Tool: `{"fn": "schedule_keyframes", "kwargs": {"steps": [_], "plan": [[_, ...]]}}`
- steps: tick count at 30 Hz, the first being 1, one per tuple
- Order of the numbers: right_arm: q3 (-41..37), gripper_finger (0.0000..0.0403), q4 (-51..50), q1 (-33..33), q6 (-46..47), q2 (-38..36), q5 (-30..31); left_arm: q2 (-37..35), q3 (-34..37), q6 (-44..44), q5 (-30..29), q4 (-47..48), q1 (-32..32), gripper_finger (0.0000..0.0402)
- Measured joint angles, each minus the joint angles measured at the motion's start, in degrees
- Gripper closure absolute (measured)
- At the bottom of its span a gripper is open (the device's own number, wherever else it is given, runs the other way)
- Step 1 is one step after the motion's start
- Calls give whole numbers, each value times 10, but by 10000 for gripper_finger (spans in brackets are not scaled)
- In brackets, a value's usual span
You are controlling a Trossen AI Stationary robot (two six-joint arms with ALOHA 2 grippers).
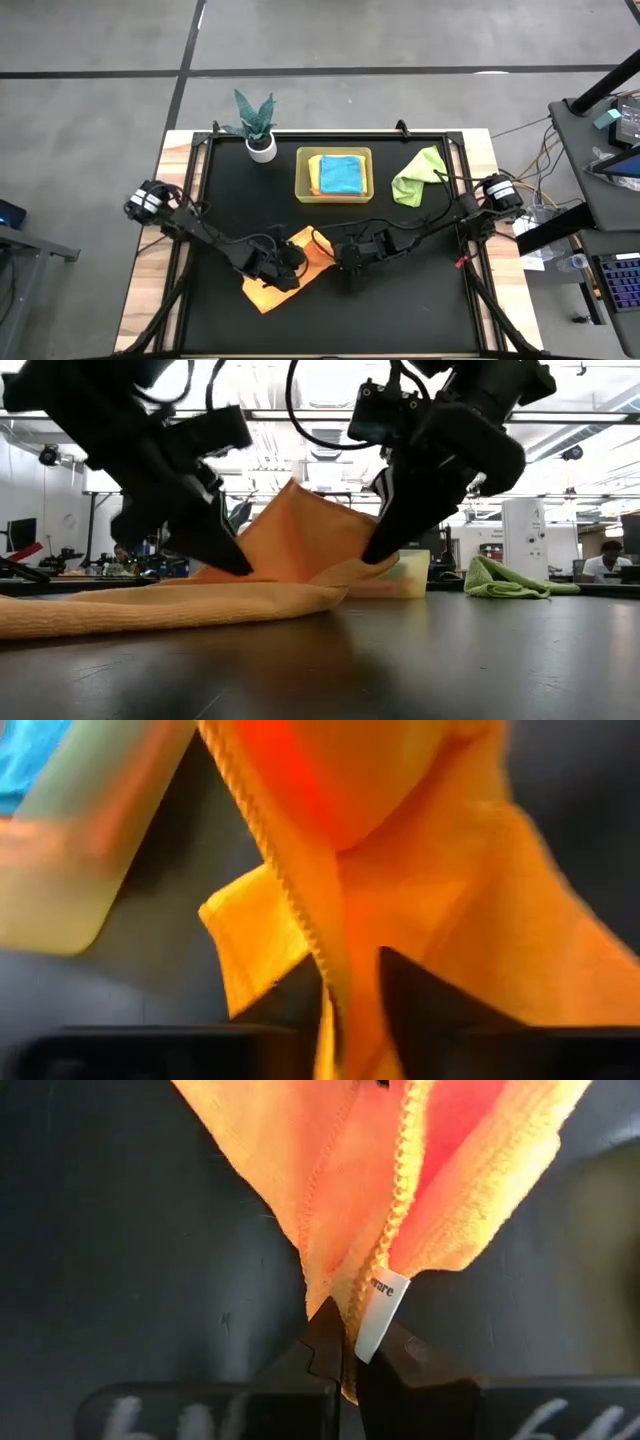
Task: Fold microfiber towels
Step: Fold the yellow towel on the table
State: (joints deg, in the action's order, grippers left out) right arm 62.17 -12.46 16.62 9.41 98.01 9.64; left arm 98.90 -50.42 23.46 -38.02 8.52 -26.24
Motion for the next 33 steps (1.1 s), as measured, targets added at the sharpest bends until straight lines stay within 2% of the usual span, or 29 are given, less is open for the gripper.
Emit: {"fn": "schedule_keyframes", "kwargs": {"steps": [2, 6, 13, 20, 27, 31, 33], "plan": [[3, 394, -21, 0, 0, -13, -3, -11, -8, -8, 3, 13, 0, 382], [20, 394, -91, 0, 0, -51, -5, -57, -33, -27, 4, 74, 1, 399], [92, 394, -275, 1, -4, -133, -6, -154, -144, -95, 16, 209, -6, 401], [203, 394, -420, 1, -9, -206, -8, -225, -263, -160, 20, 271, -10, 401], [301, 394, -486, 0, 3, -267, -98, -266, -324, -149, 21, 314, -10, 401], [348, 394, -518, 0, 18, -283, -99, -276, -344, -149, 19, 315, -10, 401], [377, 394, -541, 0, 20, -285, -74, -281, -352, -151, 19, 316, -9, 401]]}}
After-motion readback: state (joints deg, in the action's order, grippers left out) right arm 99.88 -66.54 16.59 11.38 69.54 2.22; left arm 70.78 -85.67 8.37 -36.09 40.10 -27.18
